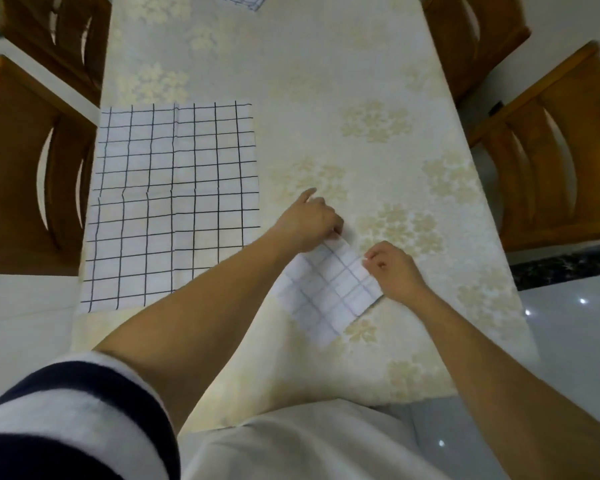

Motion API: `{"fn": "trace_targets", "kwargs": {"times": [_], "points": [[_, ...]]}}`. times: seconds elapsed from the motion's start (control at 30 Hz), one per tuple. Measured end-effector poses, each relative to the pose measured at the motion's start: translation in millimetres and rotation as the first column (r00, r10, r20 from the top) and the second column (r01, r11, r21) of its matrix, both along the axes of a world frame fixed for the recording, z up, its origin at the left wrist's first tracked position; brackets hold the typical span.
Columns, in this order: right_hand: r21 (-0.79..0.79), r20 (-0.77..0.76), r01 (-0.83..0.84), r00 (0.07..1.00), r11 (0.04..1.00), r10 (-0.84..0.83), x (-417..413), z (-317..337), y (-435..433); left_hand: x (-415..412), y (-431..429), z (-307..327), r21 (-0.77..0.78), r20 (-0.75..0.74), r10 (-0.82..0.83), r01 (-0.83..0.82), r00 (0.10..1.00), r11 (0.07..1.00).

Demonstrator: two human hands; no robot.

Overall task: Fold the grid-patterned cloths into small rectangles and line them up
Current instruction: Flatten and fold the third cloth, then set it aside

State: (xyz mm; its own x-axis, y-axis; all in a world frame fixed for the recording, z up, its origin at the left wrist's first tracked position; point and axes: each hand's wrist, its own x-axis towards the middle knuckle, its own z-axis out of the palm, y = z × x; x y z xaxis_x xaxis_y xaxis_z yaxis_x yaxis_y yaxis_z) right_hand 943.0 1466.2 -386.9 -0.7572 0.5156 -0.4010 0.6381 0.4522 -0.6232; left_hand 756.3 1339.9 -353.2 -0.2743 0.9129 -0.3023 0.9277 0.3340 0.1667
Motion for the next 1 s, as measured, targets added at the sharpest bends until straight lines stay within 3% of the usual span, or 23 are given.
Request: {"fn": "trace_targets", "kwargs": {"times": [0.07, 0.13, 0.27, 0.33, 0.37, 0.43, 0.5, 0.57, 0.63, 0.7, 0.77, 0.87, 1.0], "points": [[-0.071, -0.005, 0.091, 0.996, 0.993, -0.092, -2.6, 5.7, 24.4, -13.4, -9.5, 2.4, 0.036, 0.154, 0.219, -0.227, 0.963, 0.973], [-0.092, -0.014, 0.151, 0.988, 0.984, -0.153, -9.6, 7.5, 46.9, -23.2, -23.6, -1.2, 0.004, 0.322, 0.401, -0.425, 0.857, 0.905], [-0.077, -0.034, 0.169, 0.984, 0.982, -0.172, -33.1, 3.8, 65.3, -24.5, -50.8, -17.0, -0.047, 0.449, 0.541, -0.586, 0.711, 0.809], [0.012, -0.06, 0.168, 0.984, 0.986, -0.167, -45.3, -2.2, 60.3, -21.6, -56.0, -24.6, -0.029, 0.464, 0.58, -0.643, 0.67, 0.765], [0.124, -0.051, 0.139, 0.99, 0.982, -0.134, -49.7, -5.7, 55.4, -20.1, -57.4, -28.3, 0.003, 0.431, 0.59, -0.655, 0.682, 0.755], [0.377, 0.014, 0.033, 0.999, 0.926, -0.041, -53.0, -9.7, 37.3, -11.8, -60.6, -37.4, 0.13, 0.219, 0.584, -0.617, 0.782, 0.776], [0.517, -0.067, -0.016, 0.996, 0.856, 0.059, -53.3, -9.9, 8.3, 7.1, -63.9, -44.3, 0.267, 0.01, 0.586, -0.567, 0.81, 0.779], [0.585, -0.105, -0.146, 0.962, 0.798, 0.253, -53.8, -16.4, -25.5, 36.9, -58.2, -50.0, 0.369, -0.005, 0.543, -0.503, 0.84, 0.781], [0.565, 0.01, -0.318, 0.925, 0.761, 0.379, -52.9, -30.8, -52.4, 66.7, -50.5, -60.7, 0.354, 0.044, 0.487, -0.469, 0.873, 0.809], [0.518, 0.153, -0.401, 0.913, 0.755, 0.379, -47.1, -46.0, -65.3, 84.5, -48.5, -70.6, 0.247, 0.125, 0.501, -0.516, 0.856, 0.82], [0.52, 0.228, -0.436, 0.899, 0.734, 0.373, -37.8, -53.2, -62.7, 88.6, -55.2, -82.5, 0.153, 0.119, 0.523, -0.536, 0.844, 0.831], [0.544, 0.268, -0.479, 0.877, 0.689, 0.398, -29.0, -51.3, -47.5, 84.0, -66.4, -87.0, 0.138, 0.034, 0.516, -0.516, 0.856, 0.846], [0.537, 0.296, -0.415, 0.908, 0.734, 0.297, -16.7, -47.8, -16.9, 77.7, -77.6, -81.7, 0.035, -0.009, 0.514, -0.513, 0.858, 0.858]]}}
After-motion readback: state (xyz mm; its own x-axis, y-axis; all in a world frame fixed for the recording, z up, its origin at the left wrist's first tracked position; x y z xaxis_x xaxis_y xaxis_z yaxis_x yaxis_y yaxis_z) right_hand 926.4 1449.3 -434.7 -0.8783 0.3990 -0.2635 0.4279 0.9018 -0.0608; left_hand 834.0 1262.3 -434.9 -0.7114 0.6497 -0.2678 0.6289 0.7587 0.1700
